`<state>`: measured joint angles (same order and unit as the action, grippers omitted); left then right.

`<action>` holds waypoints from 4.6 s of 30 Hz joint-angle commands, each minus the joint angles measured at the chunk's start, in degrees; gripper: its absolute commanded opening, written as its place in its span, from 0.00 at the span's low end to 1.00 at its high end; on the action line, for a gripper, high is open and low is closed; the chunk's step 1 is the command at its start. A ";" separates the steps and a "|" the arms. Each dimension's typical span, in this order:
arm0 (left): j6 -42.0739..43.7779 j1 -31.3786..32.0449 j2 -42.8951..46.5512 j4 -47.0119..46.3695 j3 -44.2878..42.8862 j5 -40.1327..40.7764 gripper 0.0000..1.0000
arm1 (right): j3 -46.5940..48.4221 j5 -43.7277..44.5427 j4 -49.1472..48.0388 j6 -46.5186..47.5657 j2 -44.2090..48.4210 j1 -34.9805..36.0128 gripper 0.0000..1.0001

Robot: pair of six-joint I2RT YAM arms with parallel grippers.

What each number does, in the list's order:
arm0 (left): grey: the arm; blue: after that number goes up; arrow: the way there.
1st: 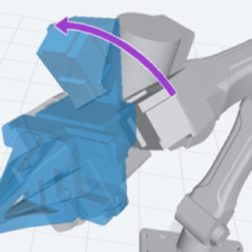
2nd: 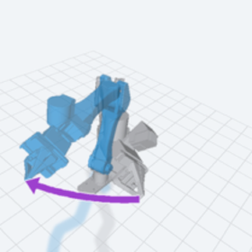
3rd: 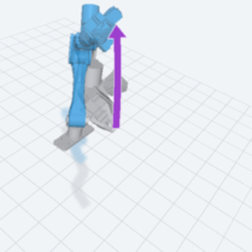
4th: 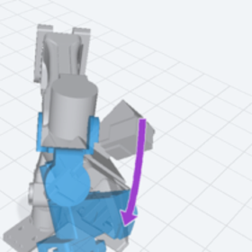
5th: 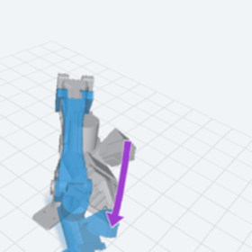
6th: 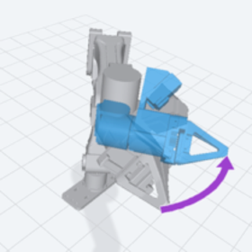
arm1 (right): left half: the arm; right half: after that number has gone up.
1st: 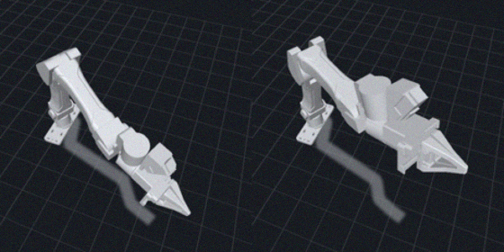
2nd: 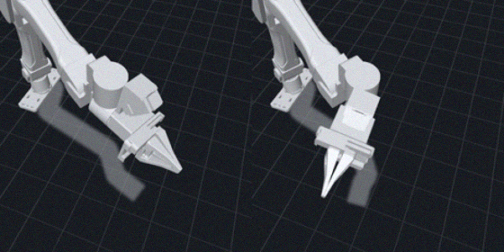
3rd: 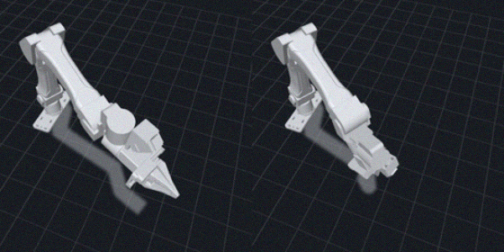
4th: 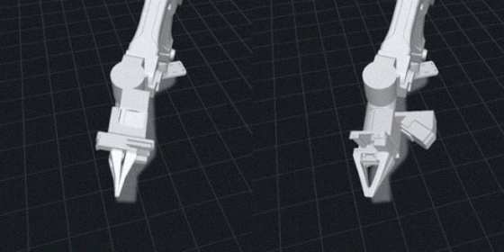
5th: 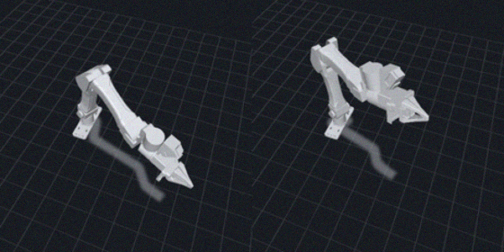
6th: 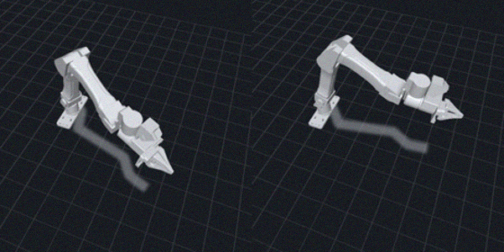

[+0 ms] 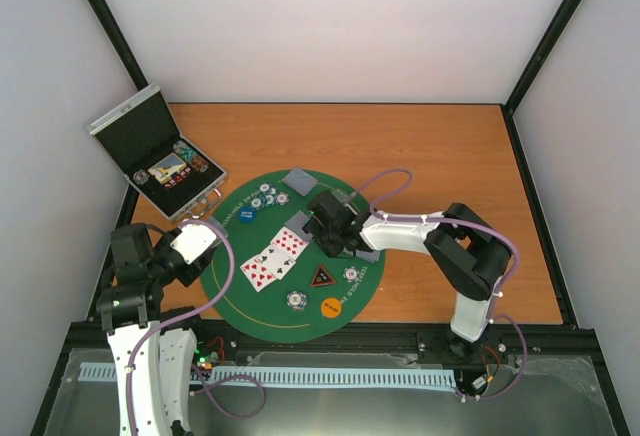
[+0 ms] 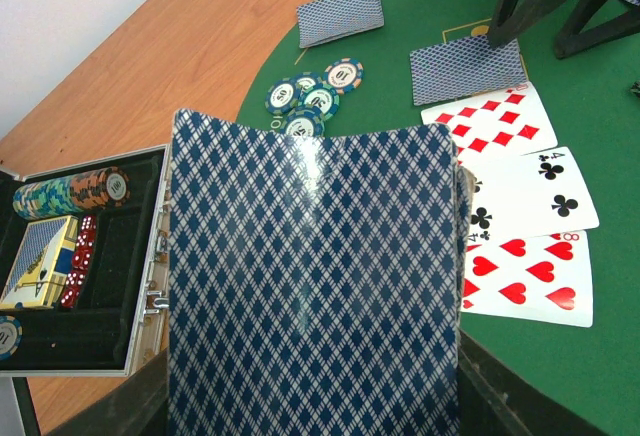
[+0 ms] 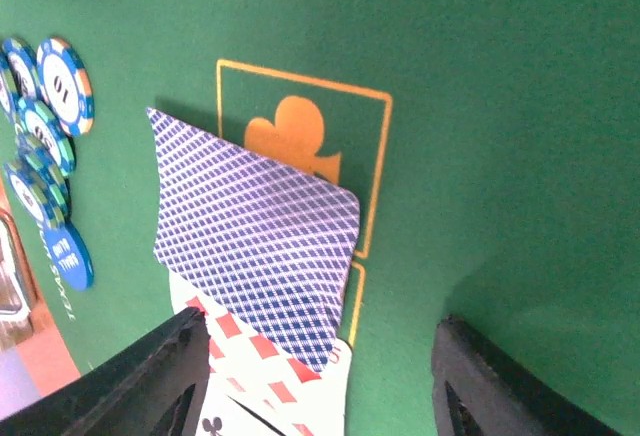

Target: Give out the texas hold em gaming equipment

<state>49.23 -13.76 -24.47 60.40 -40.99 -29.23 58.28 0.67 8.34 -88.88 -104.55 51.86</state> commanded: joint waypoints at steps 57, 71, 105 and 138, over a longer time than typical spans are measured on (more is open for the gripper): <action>1.58 -0.03 0.34 -0.62 -0.97 -1.84 0.51 | 43.32 -39.33 10.78 78.08 -13.57 4.03 0.55; 1.72 -0.03 -0.05 -0.63 -1.00 -1.98 0.51 | 44.46 -39.30 13.11 79.55 -11.70 4.04 0.53; 1.63 0.04 -0.27 -0.63 -1.00 -1.94 0.51 | 45.73 -32.38 20.60 84.51 -6.98 4.05 0.03; 1.44 -0.22 0.25 -0.70 -0.88 -1.93 0.51 | -7.91 -1.83 -19.52 43.00 13.48 -11.21 0.03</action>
<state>49.74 -13.76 -24.75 60.66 -40.99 -29.82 48.42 -4.95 -5.34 -44.07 -87.46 41.17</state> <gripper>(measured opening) 0.514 0.029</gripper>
